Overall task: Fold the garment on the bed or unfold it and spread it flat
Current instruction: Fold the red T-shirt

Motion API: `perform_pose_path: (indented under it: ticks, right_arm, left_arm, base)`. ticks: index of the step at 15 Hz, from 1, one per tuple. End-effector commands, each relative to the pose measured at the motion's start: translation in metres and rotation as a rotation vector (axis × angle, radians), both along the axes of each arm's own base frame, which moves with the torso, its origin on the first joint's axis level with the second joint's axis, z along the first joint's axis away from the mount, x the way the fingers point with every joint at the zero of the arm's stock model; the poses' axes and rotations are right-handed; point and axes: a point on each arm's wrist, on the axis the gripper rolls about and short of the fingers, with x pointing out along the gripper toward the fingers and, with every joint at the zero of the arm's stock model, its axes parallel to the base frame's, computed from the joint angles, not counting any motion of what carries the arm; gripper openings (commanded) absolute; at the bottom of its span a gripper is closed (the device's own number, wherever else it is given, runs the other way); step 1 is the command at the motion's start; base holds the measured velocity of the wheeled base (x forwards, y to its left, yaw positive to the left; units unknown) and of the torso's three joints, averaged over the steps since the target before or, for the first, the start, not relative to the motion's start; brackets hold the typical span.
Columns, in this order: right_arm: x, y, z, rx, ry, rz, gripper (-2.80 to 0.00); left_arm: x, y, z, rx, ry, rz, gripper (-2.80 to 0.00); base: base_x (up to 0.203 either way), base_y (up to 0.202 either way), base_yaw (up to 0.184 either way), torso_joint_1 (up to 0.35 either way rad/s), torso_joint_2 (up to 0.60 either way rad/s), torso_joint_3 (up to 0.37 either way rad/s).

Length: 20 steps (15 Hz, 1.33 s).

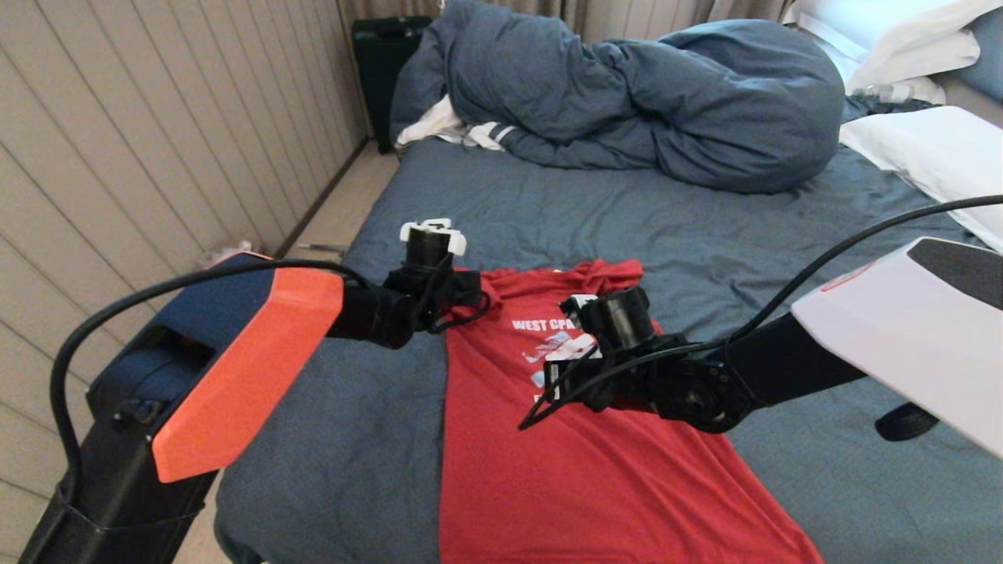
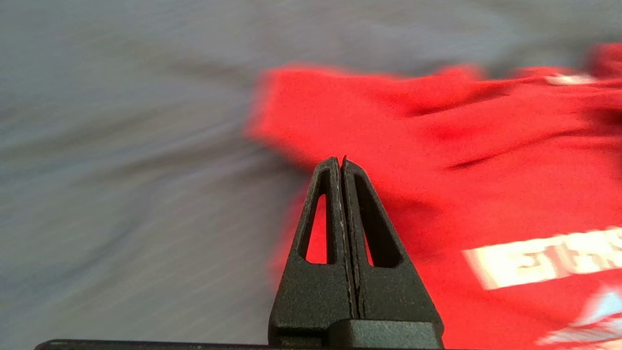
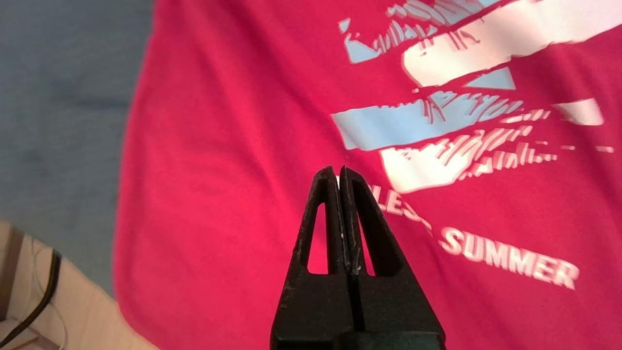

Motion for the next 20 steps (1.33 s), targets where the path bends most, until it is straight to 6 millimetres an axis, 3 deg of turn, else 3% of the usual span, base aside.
perform_pose_path:
  ticks: [1,6,11,14,17,20]
  right_arm:
    - [-0.003,-0.015,0.021,0.024,-0.04,-0.029,-2.8]
    - [-0.018,-0.103,0.036,-0.017,0.012,-0.223,-2.8]
    - [-0.033,-0.164,0.011,-0.094,0.126,-0.357,-2.8]
    - [-0.044,-0.183,-0.004,-0.126,0.186,-0.391,-2.8]
    - [-0.052,-0.191,-0.008,-0.105,0.216,-0.38,-2.8]
    - [-0.057,-0.2,-0.014,-0.069,0.254,-0.346,-2.8]
  left_arm:
    - [-0.016,0.012,0.023,-0.012,0.01,0.012,-2.8]
    - [-0.088,0.05,0.005,0.057,0.24,-0.036,-2.8]
    - [-0.146,0.071,-0.028,0.061,0.364,-0.068,-2.8]
    - [-0.172,0.075,-0.041,0.045,0.404,-0.088,-2.8]
    - [-0.195,0.06,-0.051,-0.012,0.463,-0.185,-2.8]
    - [-0.204,0.05,-0.053,-0.063,0.515,-0.253,-2.8]
  base:
    - [0.0,0.0,0.0,0.0,0.0,0.0]
    - [0.0,0.0,0.0,0.0,0.0,0.0]
    - [0.0,0.0,0.0,0.0,0.0,0.0]
    - [0.0,0.0,0.0,0.0,0.0,0.0]
    - [0.0,0.0,0.0,0.0,0.0,0.0]
    - [0.0,0.0,0.0,0.0,0.0,0.0]
